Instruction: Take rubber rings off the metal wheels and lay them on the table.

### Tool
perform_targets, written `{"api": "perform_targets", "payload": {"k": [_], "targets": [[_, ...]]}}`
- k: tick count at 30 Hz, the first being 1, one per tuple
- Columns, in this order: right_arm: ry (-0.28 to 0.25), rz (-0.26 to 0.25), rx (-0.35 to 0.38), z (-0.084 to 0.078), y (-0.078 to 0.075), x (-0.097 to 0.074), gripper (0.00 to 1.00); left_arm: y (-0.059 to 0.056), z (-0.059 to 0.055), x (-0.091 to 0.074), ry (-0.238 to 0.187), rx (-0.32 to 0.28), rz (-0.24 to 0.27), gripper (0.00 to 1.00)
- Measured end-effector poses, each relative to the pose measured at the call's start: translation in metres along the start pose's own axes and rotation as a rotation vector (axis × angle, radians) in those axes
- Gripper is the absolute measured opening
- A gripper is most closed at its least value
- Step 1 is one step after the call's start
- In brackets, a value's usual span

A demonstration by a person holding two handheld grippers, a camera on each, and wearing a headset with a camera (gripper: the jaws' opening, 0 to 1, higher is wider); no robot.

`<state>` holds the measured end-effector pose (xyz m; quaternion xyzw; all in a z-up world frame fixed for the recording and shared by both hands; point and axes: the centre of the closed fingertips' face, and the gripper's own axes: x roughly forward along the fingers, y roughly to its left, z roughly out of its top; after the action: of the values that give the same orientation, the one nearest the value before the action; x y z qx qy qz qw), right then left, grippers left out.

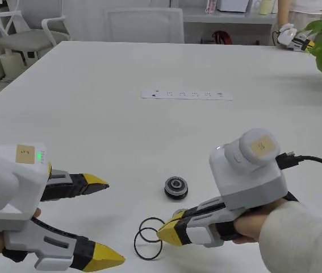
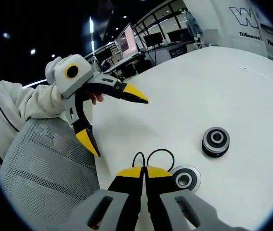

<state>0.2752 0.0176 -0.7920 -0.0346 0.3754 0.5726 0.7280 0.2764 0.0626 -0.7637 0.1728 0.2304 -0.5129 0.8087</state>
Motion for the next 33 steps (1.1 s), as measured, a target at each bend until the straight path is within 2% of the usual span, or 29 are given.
{"api": "perform_targets", "payload": {"k": [16,33], "targets": [[-0.007,-0.039,-0.055,0.004,-0.006,-0.003,0.05,-0.003,-0.002,0.002,0.009,-0.005,-0.013,0.74],[-0.073,-0.065,-0.046,0.019,-0.015,-0.015,0.07,-0.002,-0.003,0.002,0.009,-0.009,-0.014,0.73]]}}
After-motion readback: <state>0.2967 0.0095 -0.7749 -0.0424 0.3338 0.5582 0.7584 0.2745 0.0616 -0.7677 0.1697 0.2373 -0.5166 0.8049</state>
